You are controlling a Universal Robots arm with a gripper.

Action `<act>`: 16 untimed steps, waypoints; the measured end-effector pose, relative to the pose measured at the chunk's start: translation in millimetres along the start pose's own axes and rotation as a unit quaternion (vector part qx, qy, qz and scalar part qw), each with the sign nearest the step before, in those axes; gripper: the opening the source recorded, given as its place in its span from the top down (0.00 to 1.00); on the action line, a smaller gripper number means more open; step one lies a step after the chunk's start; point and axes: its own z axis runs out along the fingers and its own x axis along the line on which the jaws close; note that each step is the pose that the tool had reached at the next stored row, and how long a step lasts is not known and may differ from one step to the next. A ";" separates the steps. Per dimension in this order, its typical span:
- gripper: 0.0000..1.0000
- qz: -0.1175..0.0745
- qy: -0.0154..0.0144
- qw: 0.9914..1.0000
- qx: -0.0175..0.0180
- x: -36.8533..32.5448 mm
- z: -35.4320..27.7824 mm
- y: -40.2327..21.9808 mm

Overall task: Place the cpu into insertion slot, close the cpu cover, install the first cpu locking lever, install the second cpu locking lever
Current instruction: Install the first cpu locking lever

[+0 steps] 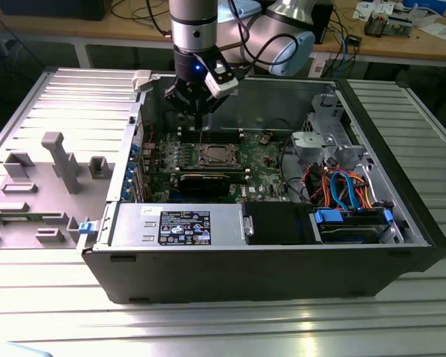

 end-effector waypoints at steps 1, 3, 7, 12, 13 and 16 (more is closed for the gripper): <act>0.89 0.000 0.000 1.000 0.000 -0.1 0.0 0.0; 0.89 0.000 0.000 1.000 0.000 -0.2 0.0 0.0; 0.89 0.000 0.000 1.000 0.000 -0.2 0.0 0.0; 0.89 0.000 0.000 1.000 -0.001 -0.3 0.4 -0.2; 0.89 0.000 0.000 1.000 -0.002 -0.3 0.7 -0.3; 0.89 0.000 -0.001 1.000 -0.009 0.0 1.7 -1.5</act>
